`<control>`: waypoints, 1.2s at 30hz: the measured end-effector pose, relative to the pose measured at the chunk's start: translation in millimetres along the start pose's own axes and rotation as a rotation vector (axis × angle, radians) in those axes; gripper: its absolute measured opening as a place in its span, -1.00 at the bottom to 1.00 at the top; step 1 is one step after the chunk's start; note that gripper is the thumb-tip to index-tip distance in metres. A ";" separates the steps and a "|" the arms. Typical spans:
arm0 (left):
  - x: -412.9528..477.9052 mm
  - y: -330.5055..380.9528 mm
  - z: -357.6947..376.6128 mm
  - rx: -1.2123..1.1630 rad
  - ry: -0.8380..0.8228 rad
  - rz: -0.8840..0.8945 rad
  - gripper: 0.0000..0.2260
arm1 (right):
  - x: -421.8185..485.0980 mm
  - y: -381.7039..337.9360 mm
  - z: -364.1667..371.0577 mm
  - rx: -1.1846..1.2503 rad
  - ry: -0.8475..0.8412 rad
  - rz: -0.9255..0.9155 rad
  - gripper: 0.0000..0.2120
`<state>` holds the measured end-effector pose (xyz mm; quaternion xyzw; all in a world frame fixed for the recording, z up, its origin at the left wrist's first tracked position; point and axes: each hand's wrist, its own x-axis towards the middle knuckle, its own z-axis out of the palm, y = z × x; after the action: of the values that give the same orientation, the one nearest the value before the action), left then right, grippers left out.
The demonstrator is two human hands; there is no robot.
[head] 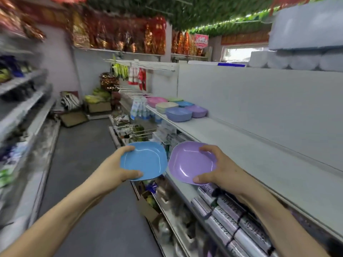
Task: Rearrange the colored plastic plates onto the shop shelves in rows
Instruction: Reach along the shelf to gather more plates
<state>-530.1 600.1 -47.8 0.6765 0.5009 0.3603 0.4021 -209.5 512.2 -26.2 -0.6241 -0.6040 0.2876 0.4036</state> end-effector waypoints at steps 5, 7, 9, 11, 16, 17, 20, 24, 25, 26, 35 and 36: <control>45.9 -46.1 -53.3 0.011 0.082 -0.073 -0.32 | 99.9 -5.3 57.7 0.007 -0.100 -0.078 -0.21; 71.1 -58.9 -74.9 0.011 0.127 -0.086 -0.34 | 143.7 -6.8 80.3 0.006 -0.135 -0.108 -0.20; 99.3 -67.3 -96.6 0.019 0.172 -0.098 -0.35 | 188.3 -10.6 100.6 0.016 -0.159 -0.127 -0.20; 129.0 -73.1 -119.0 0.041 0.199 -0.120 -0.35 | 232.6 -16.7 118.5 0.039 -0.189 -0.141 -0.18; 199.8 -89.2 -162.9 0.063 0.280 -0.122 -0.35 | 332.6 -31.6 154.0 0.041 -0.242 -0.178 -0.13; 211.7 -92.6 -168.2 0.060 0.289 -0.128 -0.35 | 348.5 -33.8 160.5 0.038 -0.249 -0.171 -0.13; 248.6 -104.5 -181.9 0.063 0.275 -0.145 -0.34 | 388.4 -37.6 178.9 0.052 -0.246 -0.146 -0.14; 312.8 -123.1 -202.3 0.062 0.247 -0.138 -0.33 | 435.4 -40.7 197.4 0.052 -0.223 -0.131 -0.20; 331.1 -127.5 -206.0 0.055 0.226 -0.129 -0.33 | 446.0 -40.2 201.0 0.058 -0.203 -0.119 -0.21; 350.6 -132.2 -209.7 0.046 0.201 -0.115 -0.33 | 456.2 -39.6 203.9 0.066 -0.179 -0.105 -0.22; 527.4 -139.8 -235.7 0.070 -0.096 0.103 -0.37 | 522.1 -57.6 210.7 -0.012 0.187 0.007 -0.30; 543.7 -136.3 -233.6 0.068 -0.134 0.139 -0.38 | 522.5 -61.4 208.9 -0.018 0.223 0.028 -0.30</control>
<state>-661.2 1192.6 -27.7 0.7456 0.4364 0.3240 0.3855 -363.6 1056.7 -12.9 -0.6640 -0.5494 0.2167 0.4586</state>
